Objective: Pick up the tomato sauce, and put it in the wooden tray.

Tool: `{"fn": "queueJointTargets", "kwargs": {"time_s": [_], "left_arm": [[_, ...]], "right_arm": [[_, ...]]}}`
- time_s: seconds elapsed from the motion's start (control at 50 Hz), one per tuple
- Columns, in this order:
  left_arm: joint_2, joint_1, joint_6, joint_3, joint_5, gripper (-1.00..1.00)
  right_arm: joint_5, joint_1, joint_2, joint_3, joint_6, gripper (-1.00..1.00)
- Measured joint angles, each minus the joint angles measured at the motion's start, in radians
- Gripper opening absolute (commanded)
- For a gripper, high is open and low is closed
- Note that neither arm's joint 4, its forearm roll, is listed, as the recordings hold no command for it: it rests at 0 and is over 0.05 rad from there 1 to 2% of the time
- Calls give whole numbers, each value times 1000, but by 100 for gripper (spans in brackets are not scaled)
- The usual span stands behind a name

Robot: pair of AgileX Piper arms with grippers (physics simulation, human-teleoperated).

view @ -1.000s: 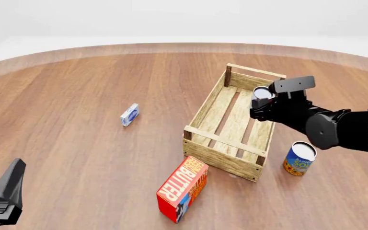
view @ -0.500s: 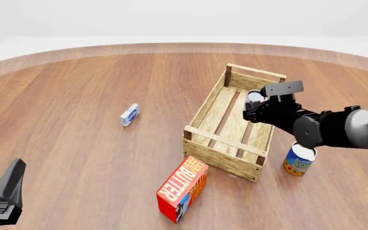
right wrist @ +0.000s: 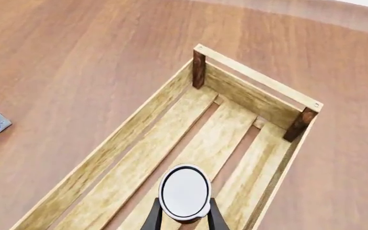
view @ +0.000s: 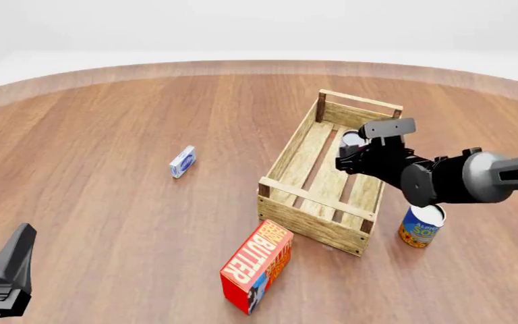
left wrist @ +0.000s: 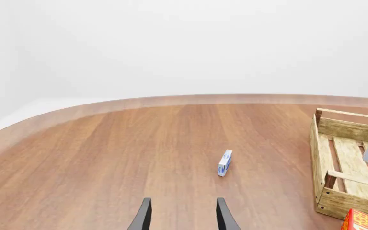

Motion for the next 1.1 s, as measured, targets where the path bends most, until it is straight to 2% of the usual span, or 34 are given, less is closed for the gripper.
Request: {"fn": "queueJointTargets", "kwargs": {"time_s": [1.08,1.1], "left_arm": [[0,0,0,0,0,100],[0,0,0,0,0,100]], "right_arm": [[-22,-4,128,-70,22,-100],[-23,-5,129,-70,22,100]]}}
